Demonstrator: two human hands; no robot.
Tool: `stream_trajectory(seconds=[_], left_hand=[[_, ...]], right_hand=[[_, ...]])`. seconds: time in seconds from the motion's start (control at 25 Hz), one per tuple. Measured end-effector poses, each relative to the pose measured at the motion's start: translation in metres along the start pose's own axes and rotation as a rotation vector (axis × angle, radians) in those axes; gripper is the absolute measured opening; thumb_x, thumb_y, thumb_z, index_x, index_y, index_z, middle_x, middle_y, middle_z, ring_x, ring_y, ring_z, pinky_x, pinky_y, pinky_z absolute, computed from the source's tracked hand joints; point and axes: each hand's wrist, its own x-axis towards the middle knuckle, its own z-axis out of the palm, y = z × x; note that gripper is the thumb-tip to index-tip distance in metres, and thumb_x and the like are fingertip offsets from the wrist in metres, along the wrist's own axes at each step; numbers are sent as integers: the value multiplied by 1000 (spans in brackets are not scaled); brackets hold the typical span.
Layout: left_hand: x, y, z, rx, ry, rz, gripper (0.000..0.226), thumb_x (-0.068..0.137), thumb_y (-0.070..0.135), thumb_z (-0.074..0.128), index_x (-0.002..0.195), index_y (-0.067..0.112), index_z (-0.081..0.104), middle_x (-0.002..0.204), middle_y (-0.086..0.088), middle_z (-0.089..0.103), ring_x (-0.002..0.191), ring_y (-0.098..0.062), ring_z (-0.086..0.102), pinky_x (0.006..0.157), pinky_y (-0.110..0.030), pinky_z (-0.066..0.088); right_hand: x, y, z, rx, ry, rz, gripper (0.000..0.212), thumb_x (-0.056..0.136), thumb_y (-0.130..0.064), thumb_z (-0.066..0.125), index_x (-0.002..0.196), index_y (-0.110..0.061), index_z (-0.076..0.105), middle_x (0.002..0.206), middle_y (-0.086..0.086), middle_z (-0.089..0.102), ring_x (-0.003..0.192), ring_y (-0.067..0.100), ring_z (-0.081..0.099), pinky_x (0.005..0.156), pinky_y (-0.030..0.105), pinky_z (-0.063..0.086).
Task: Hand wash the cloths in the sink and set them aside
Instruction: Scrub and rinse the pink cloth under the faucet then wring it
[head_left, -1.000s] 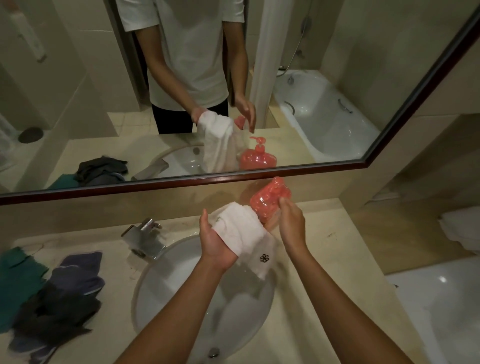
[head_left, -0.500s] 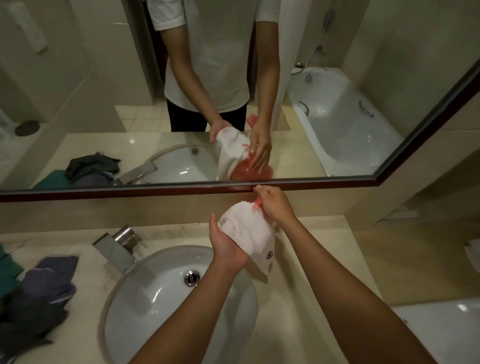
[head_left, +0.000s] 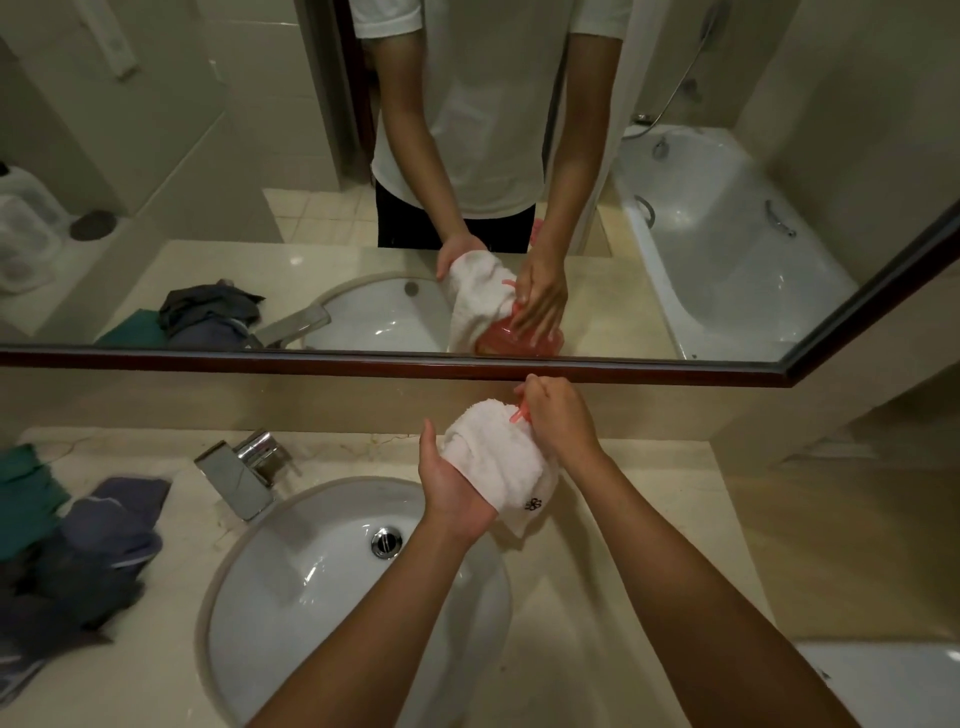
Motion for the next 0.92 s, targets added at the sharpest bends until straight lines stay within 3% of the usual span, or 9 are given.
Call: stream_trajectory(seconds=[0.32, 0.56, 0.68, 0.76, 0.84, 0.92], left_hand=[[-1, 0, 1, -17, -12, 3, 82, 89, 74, 38, 123, 6, 71, 136, -20, 62, 122, -36, 63, 104, -52, 44], [-8, 3, 7, -32, -9, 2, 85, 87, 74, 41, 124, 4, 70, 136, -21, 61, 122, -38, 62, 108, -53, 42], [-14, 8, 8, -47, -2, -6, 88, 88, 76, 40, 136, 4, 60, 139, -23, 59, 125, -41, 60, 110, -55, 40], [-19, 10, 9, -52, 8, -11, 90, 88, 76, 40, 139, 5, 56, 139, -23, 58, 125, -42, 59, 111, -56, 39], [-27, 13, 9, -55, 17, -11, 90, 88, 77, 40, 139, 4, 55, 138, -24, 59, 124, -42, 60, 109, -56, 40], [-38, 17, 8, -56, 46, -7, 88, 90, 76, 39, 138, 4, 57, 136, -23, 61, 123, -41, 61, 108, -54, 42]], right_hand=[[-2, 5, 4, -60, 5, -34, 48, 102, -28, 33, 94, 2, 70, 94, 17, 72, 91, 35, 64, 86, 44, 52], [-6, 3, 4, -93, 12, -26, 49, 105, -29, 32, 95, -1, 71, 95, 15, 72, 90, 33, 63, 85, 42, 52], [-6, 0, 1, -103, 0, -12, 51, 105, -32, 31, 80, -7, 68, 82, 9, 67, 84, 31, 60, 74, 39, 47], [-7, -3, -2, -133, 2, -10, 51, 106, -33, 30, 65, -17, 55, 73, 3, 59, 81, 31, 58, 67, 36, 38], [-11, -6, -6, -157, 24, -42, 48, 108, -36, 30, 75, -17, 60, 84, 5, 64, 89, 31, 60, 70, 35, 37], [-20, -11, -9, -138, 97, -76, 46, 108, -40, 33, 109, -10, 68, 108, 9, 69, 103, 29, 62, 80, 36, 43]])
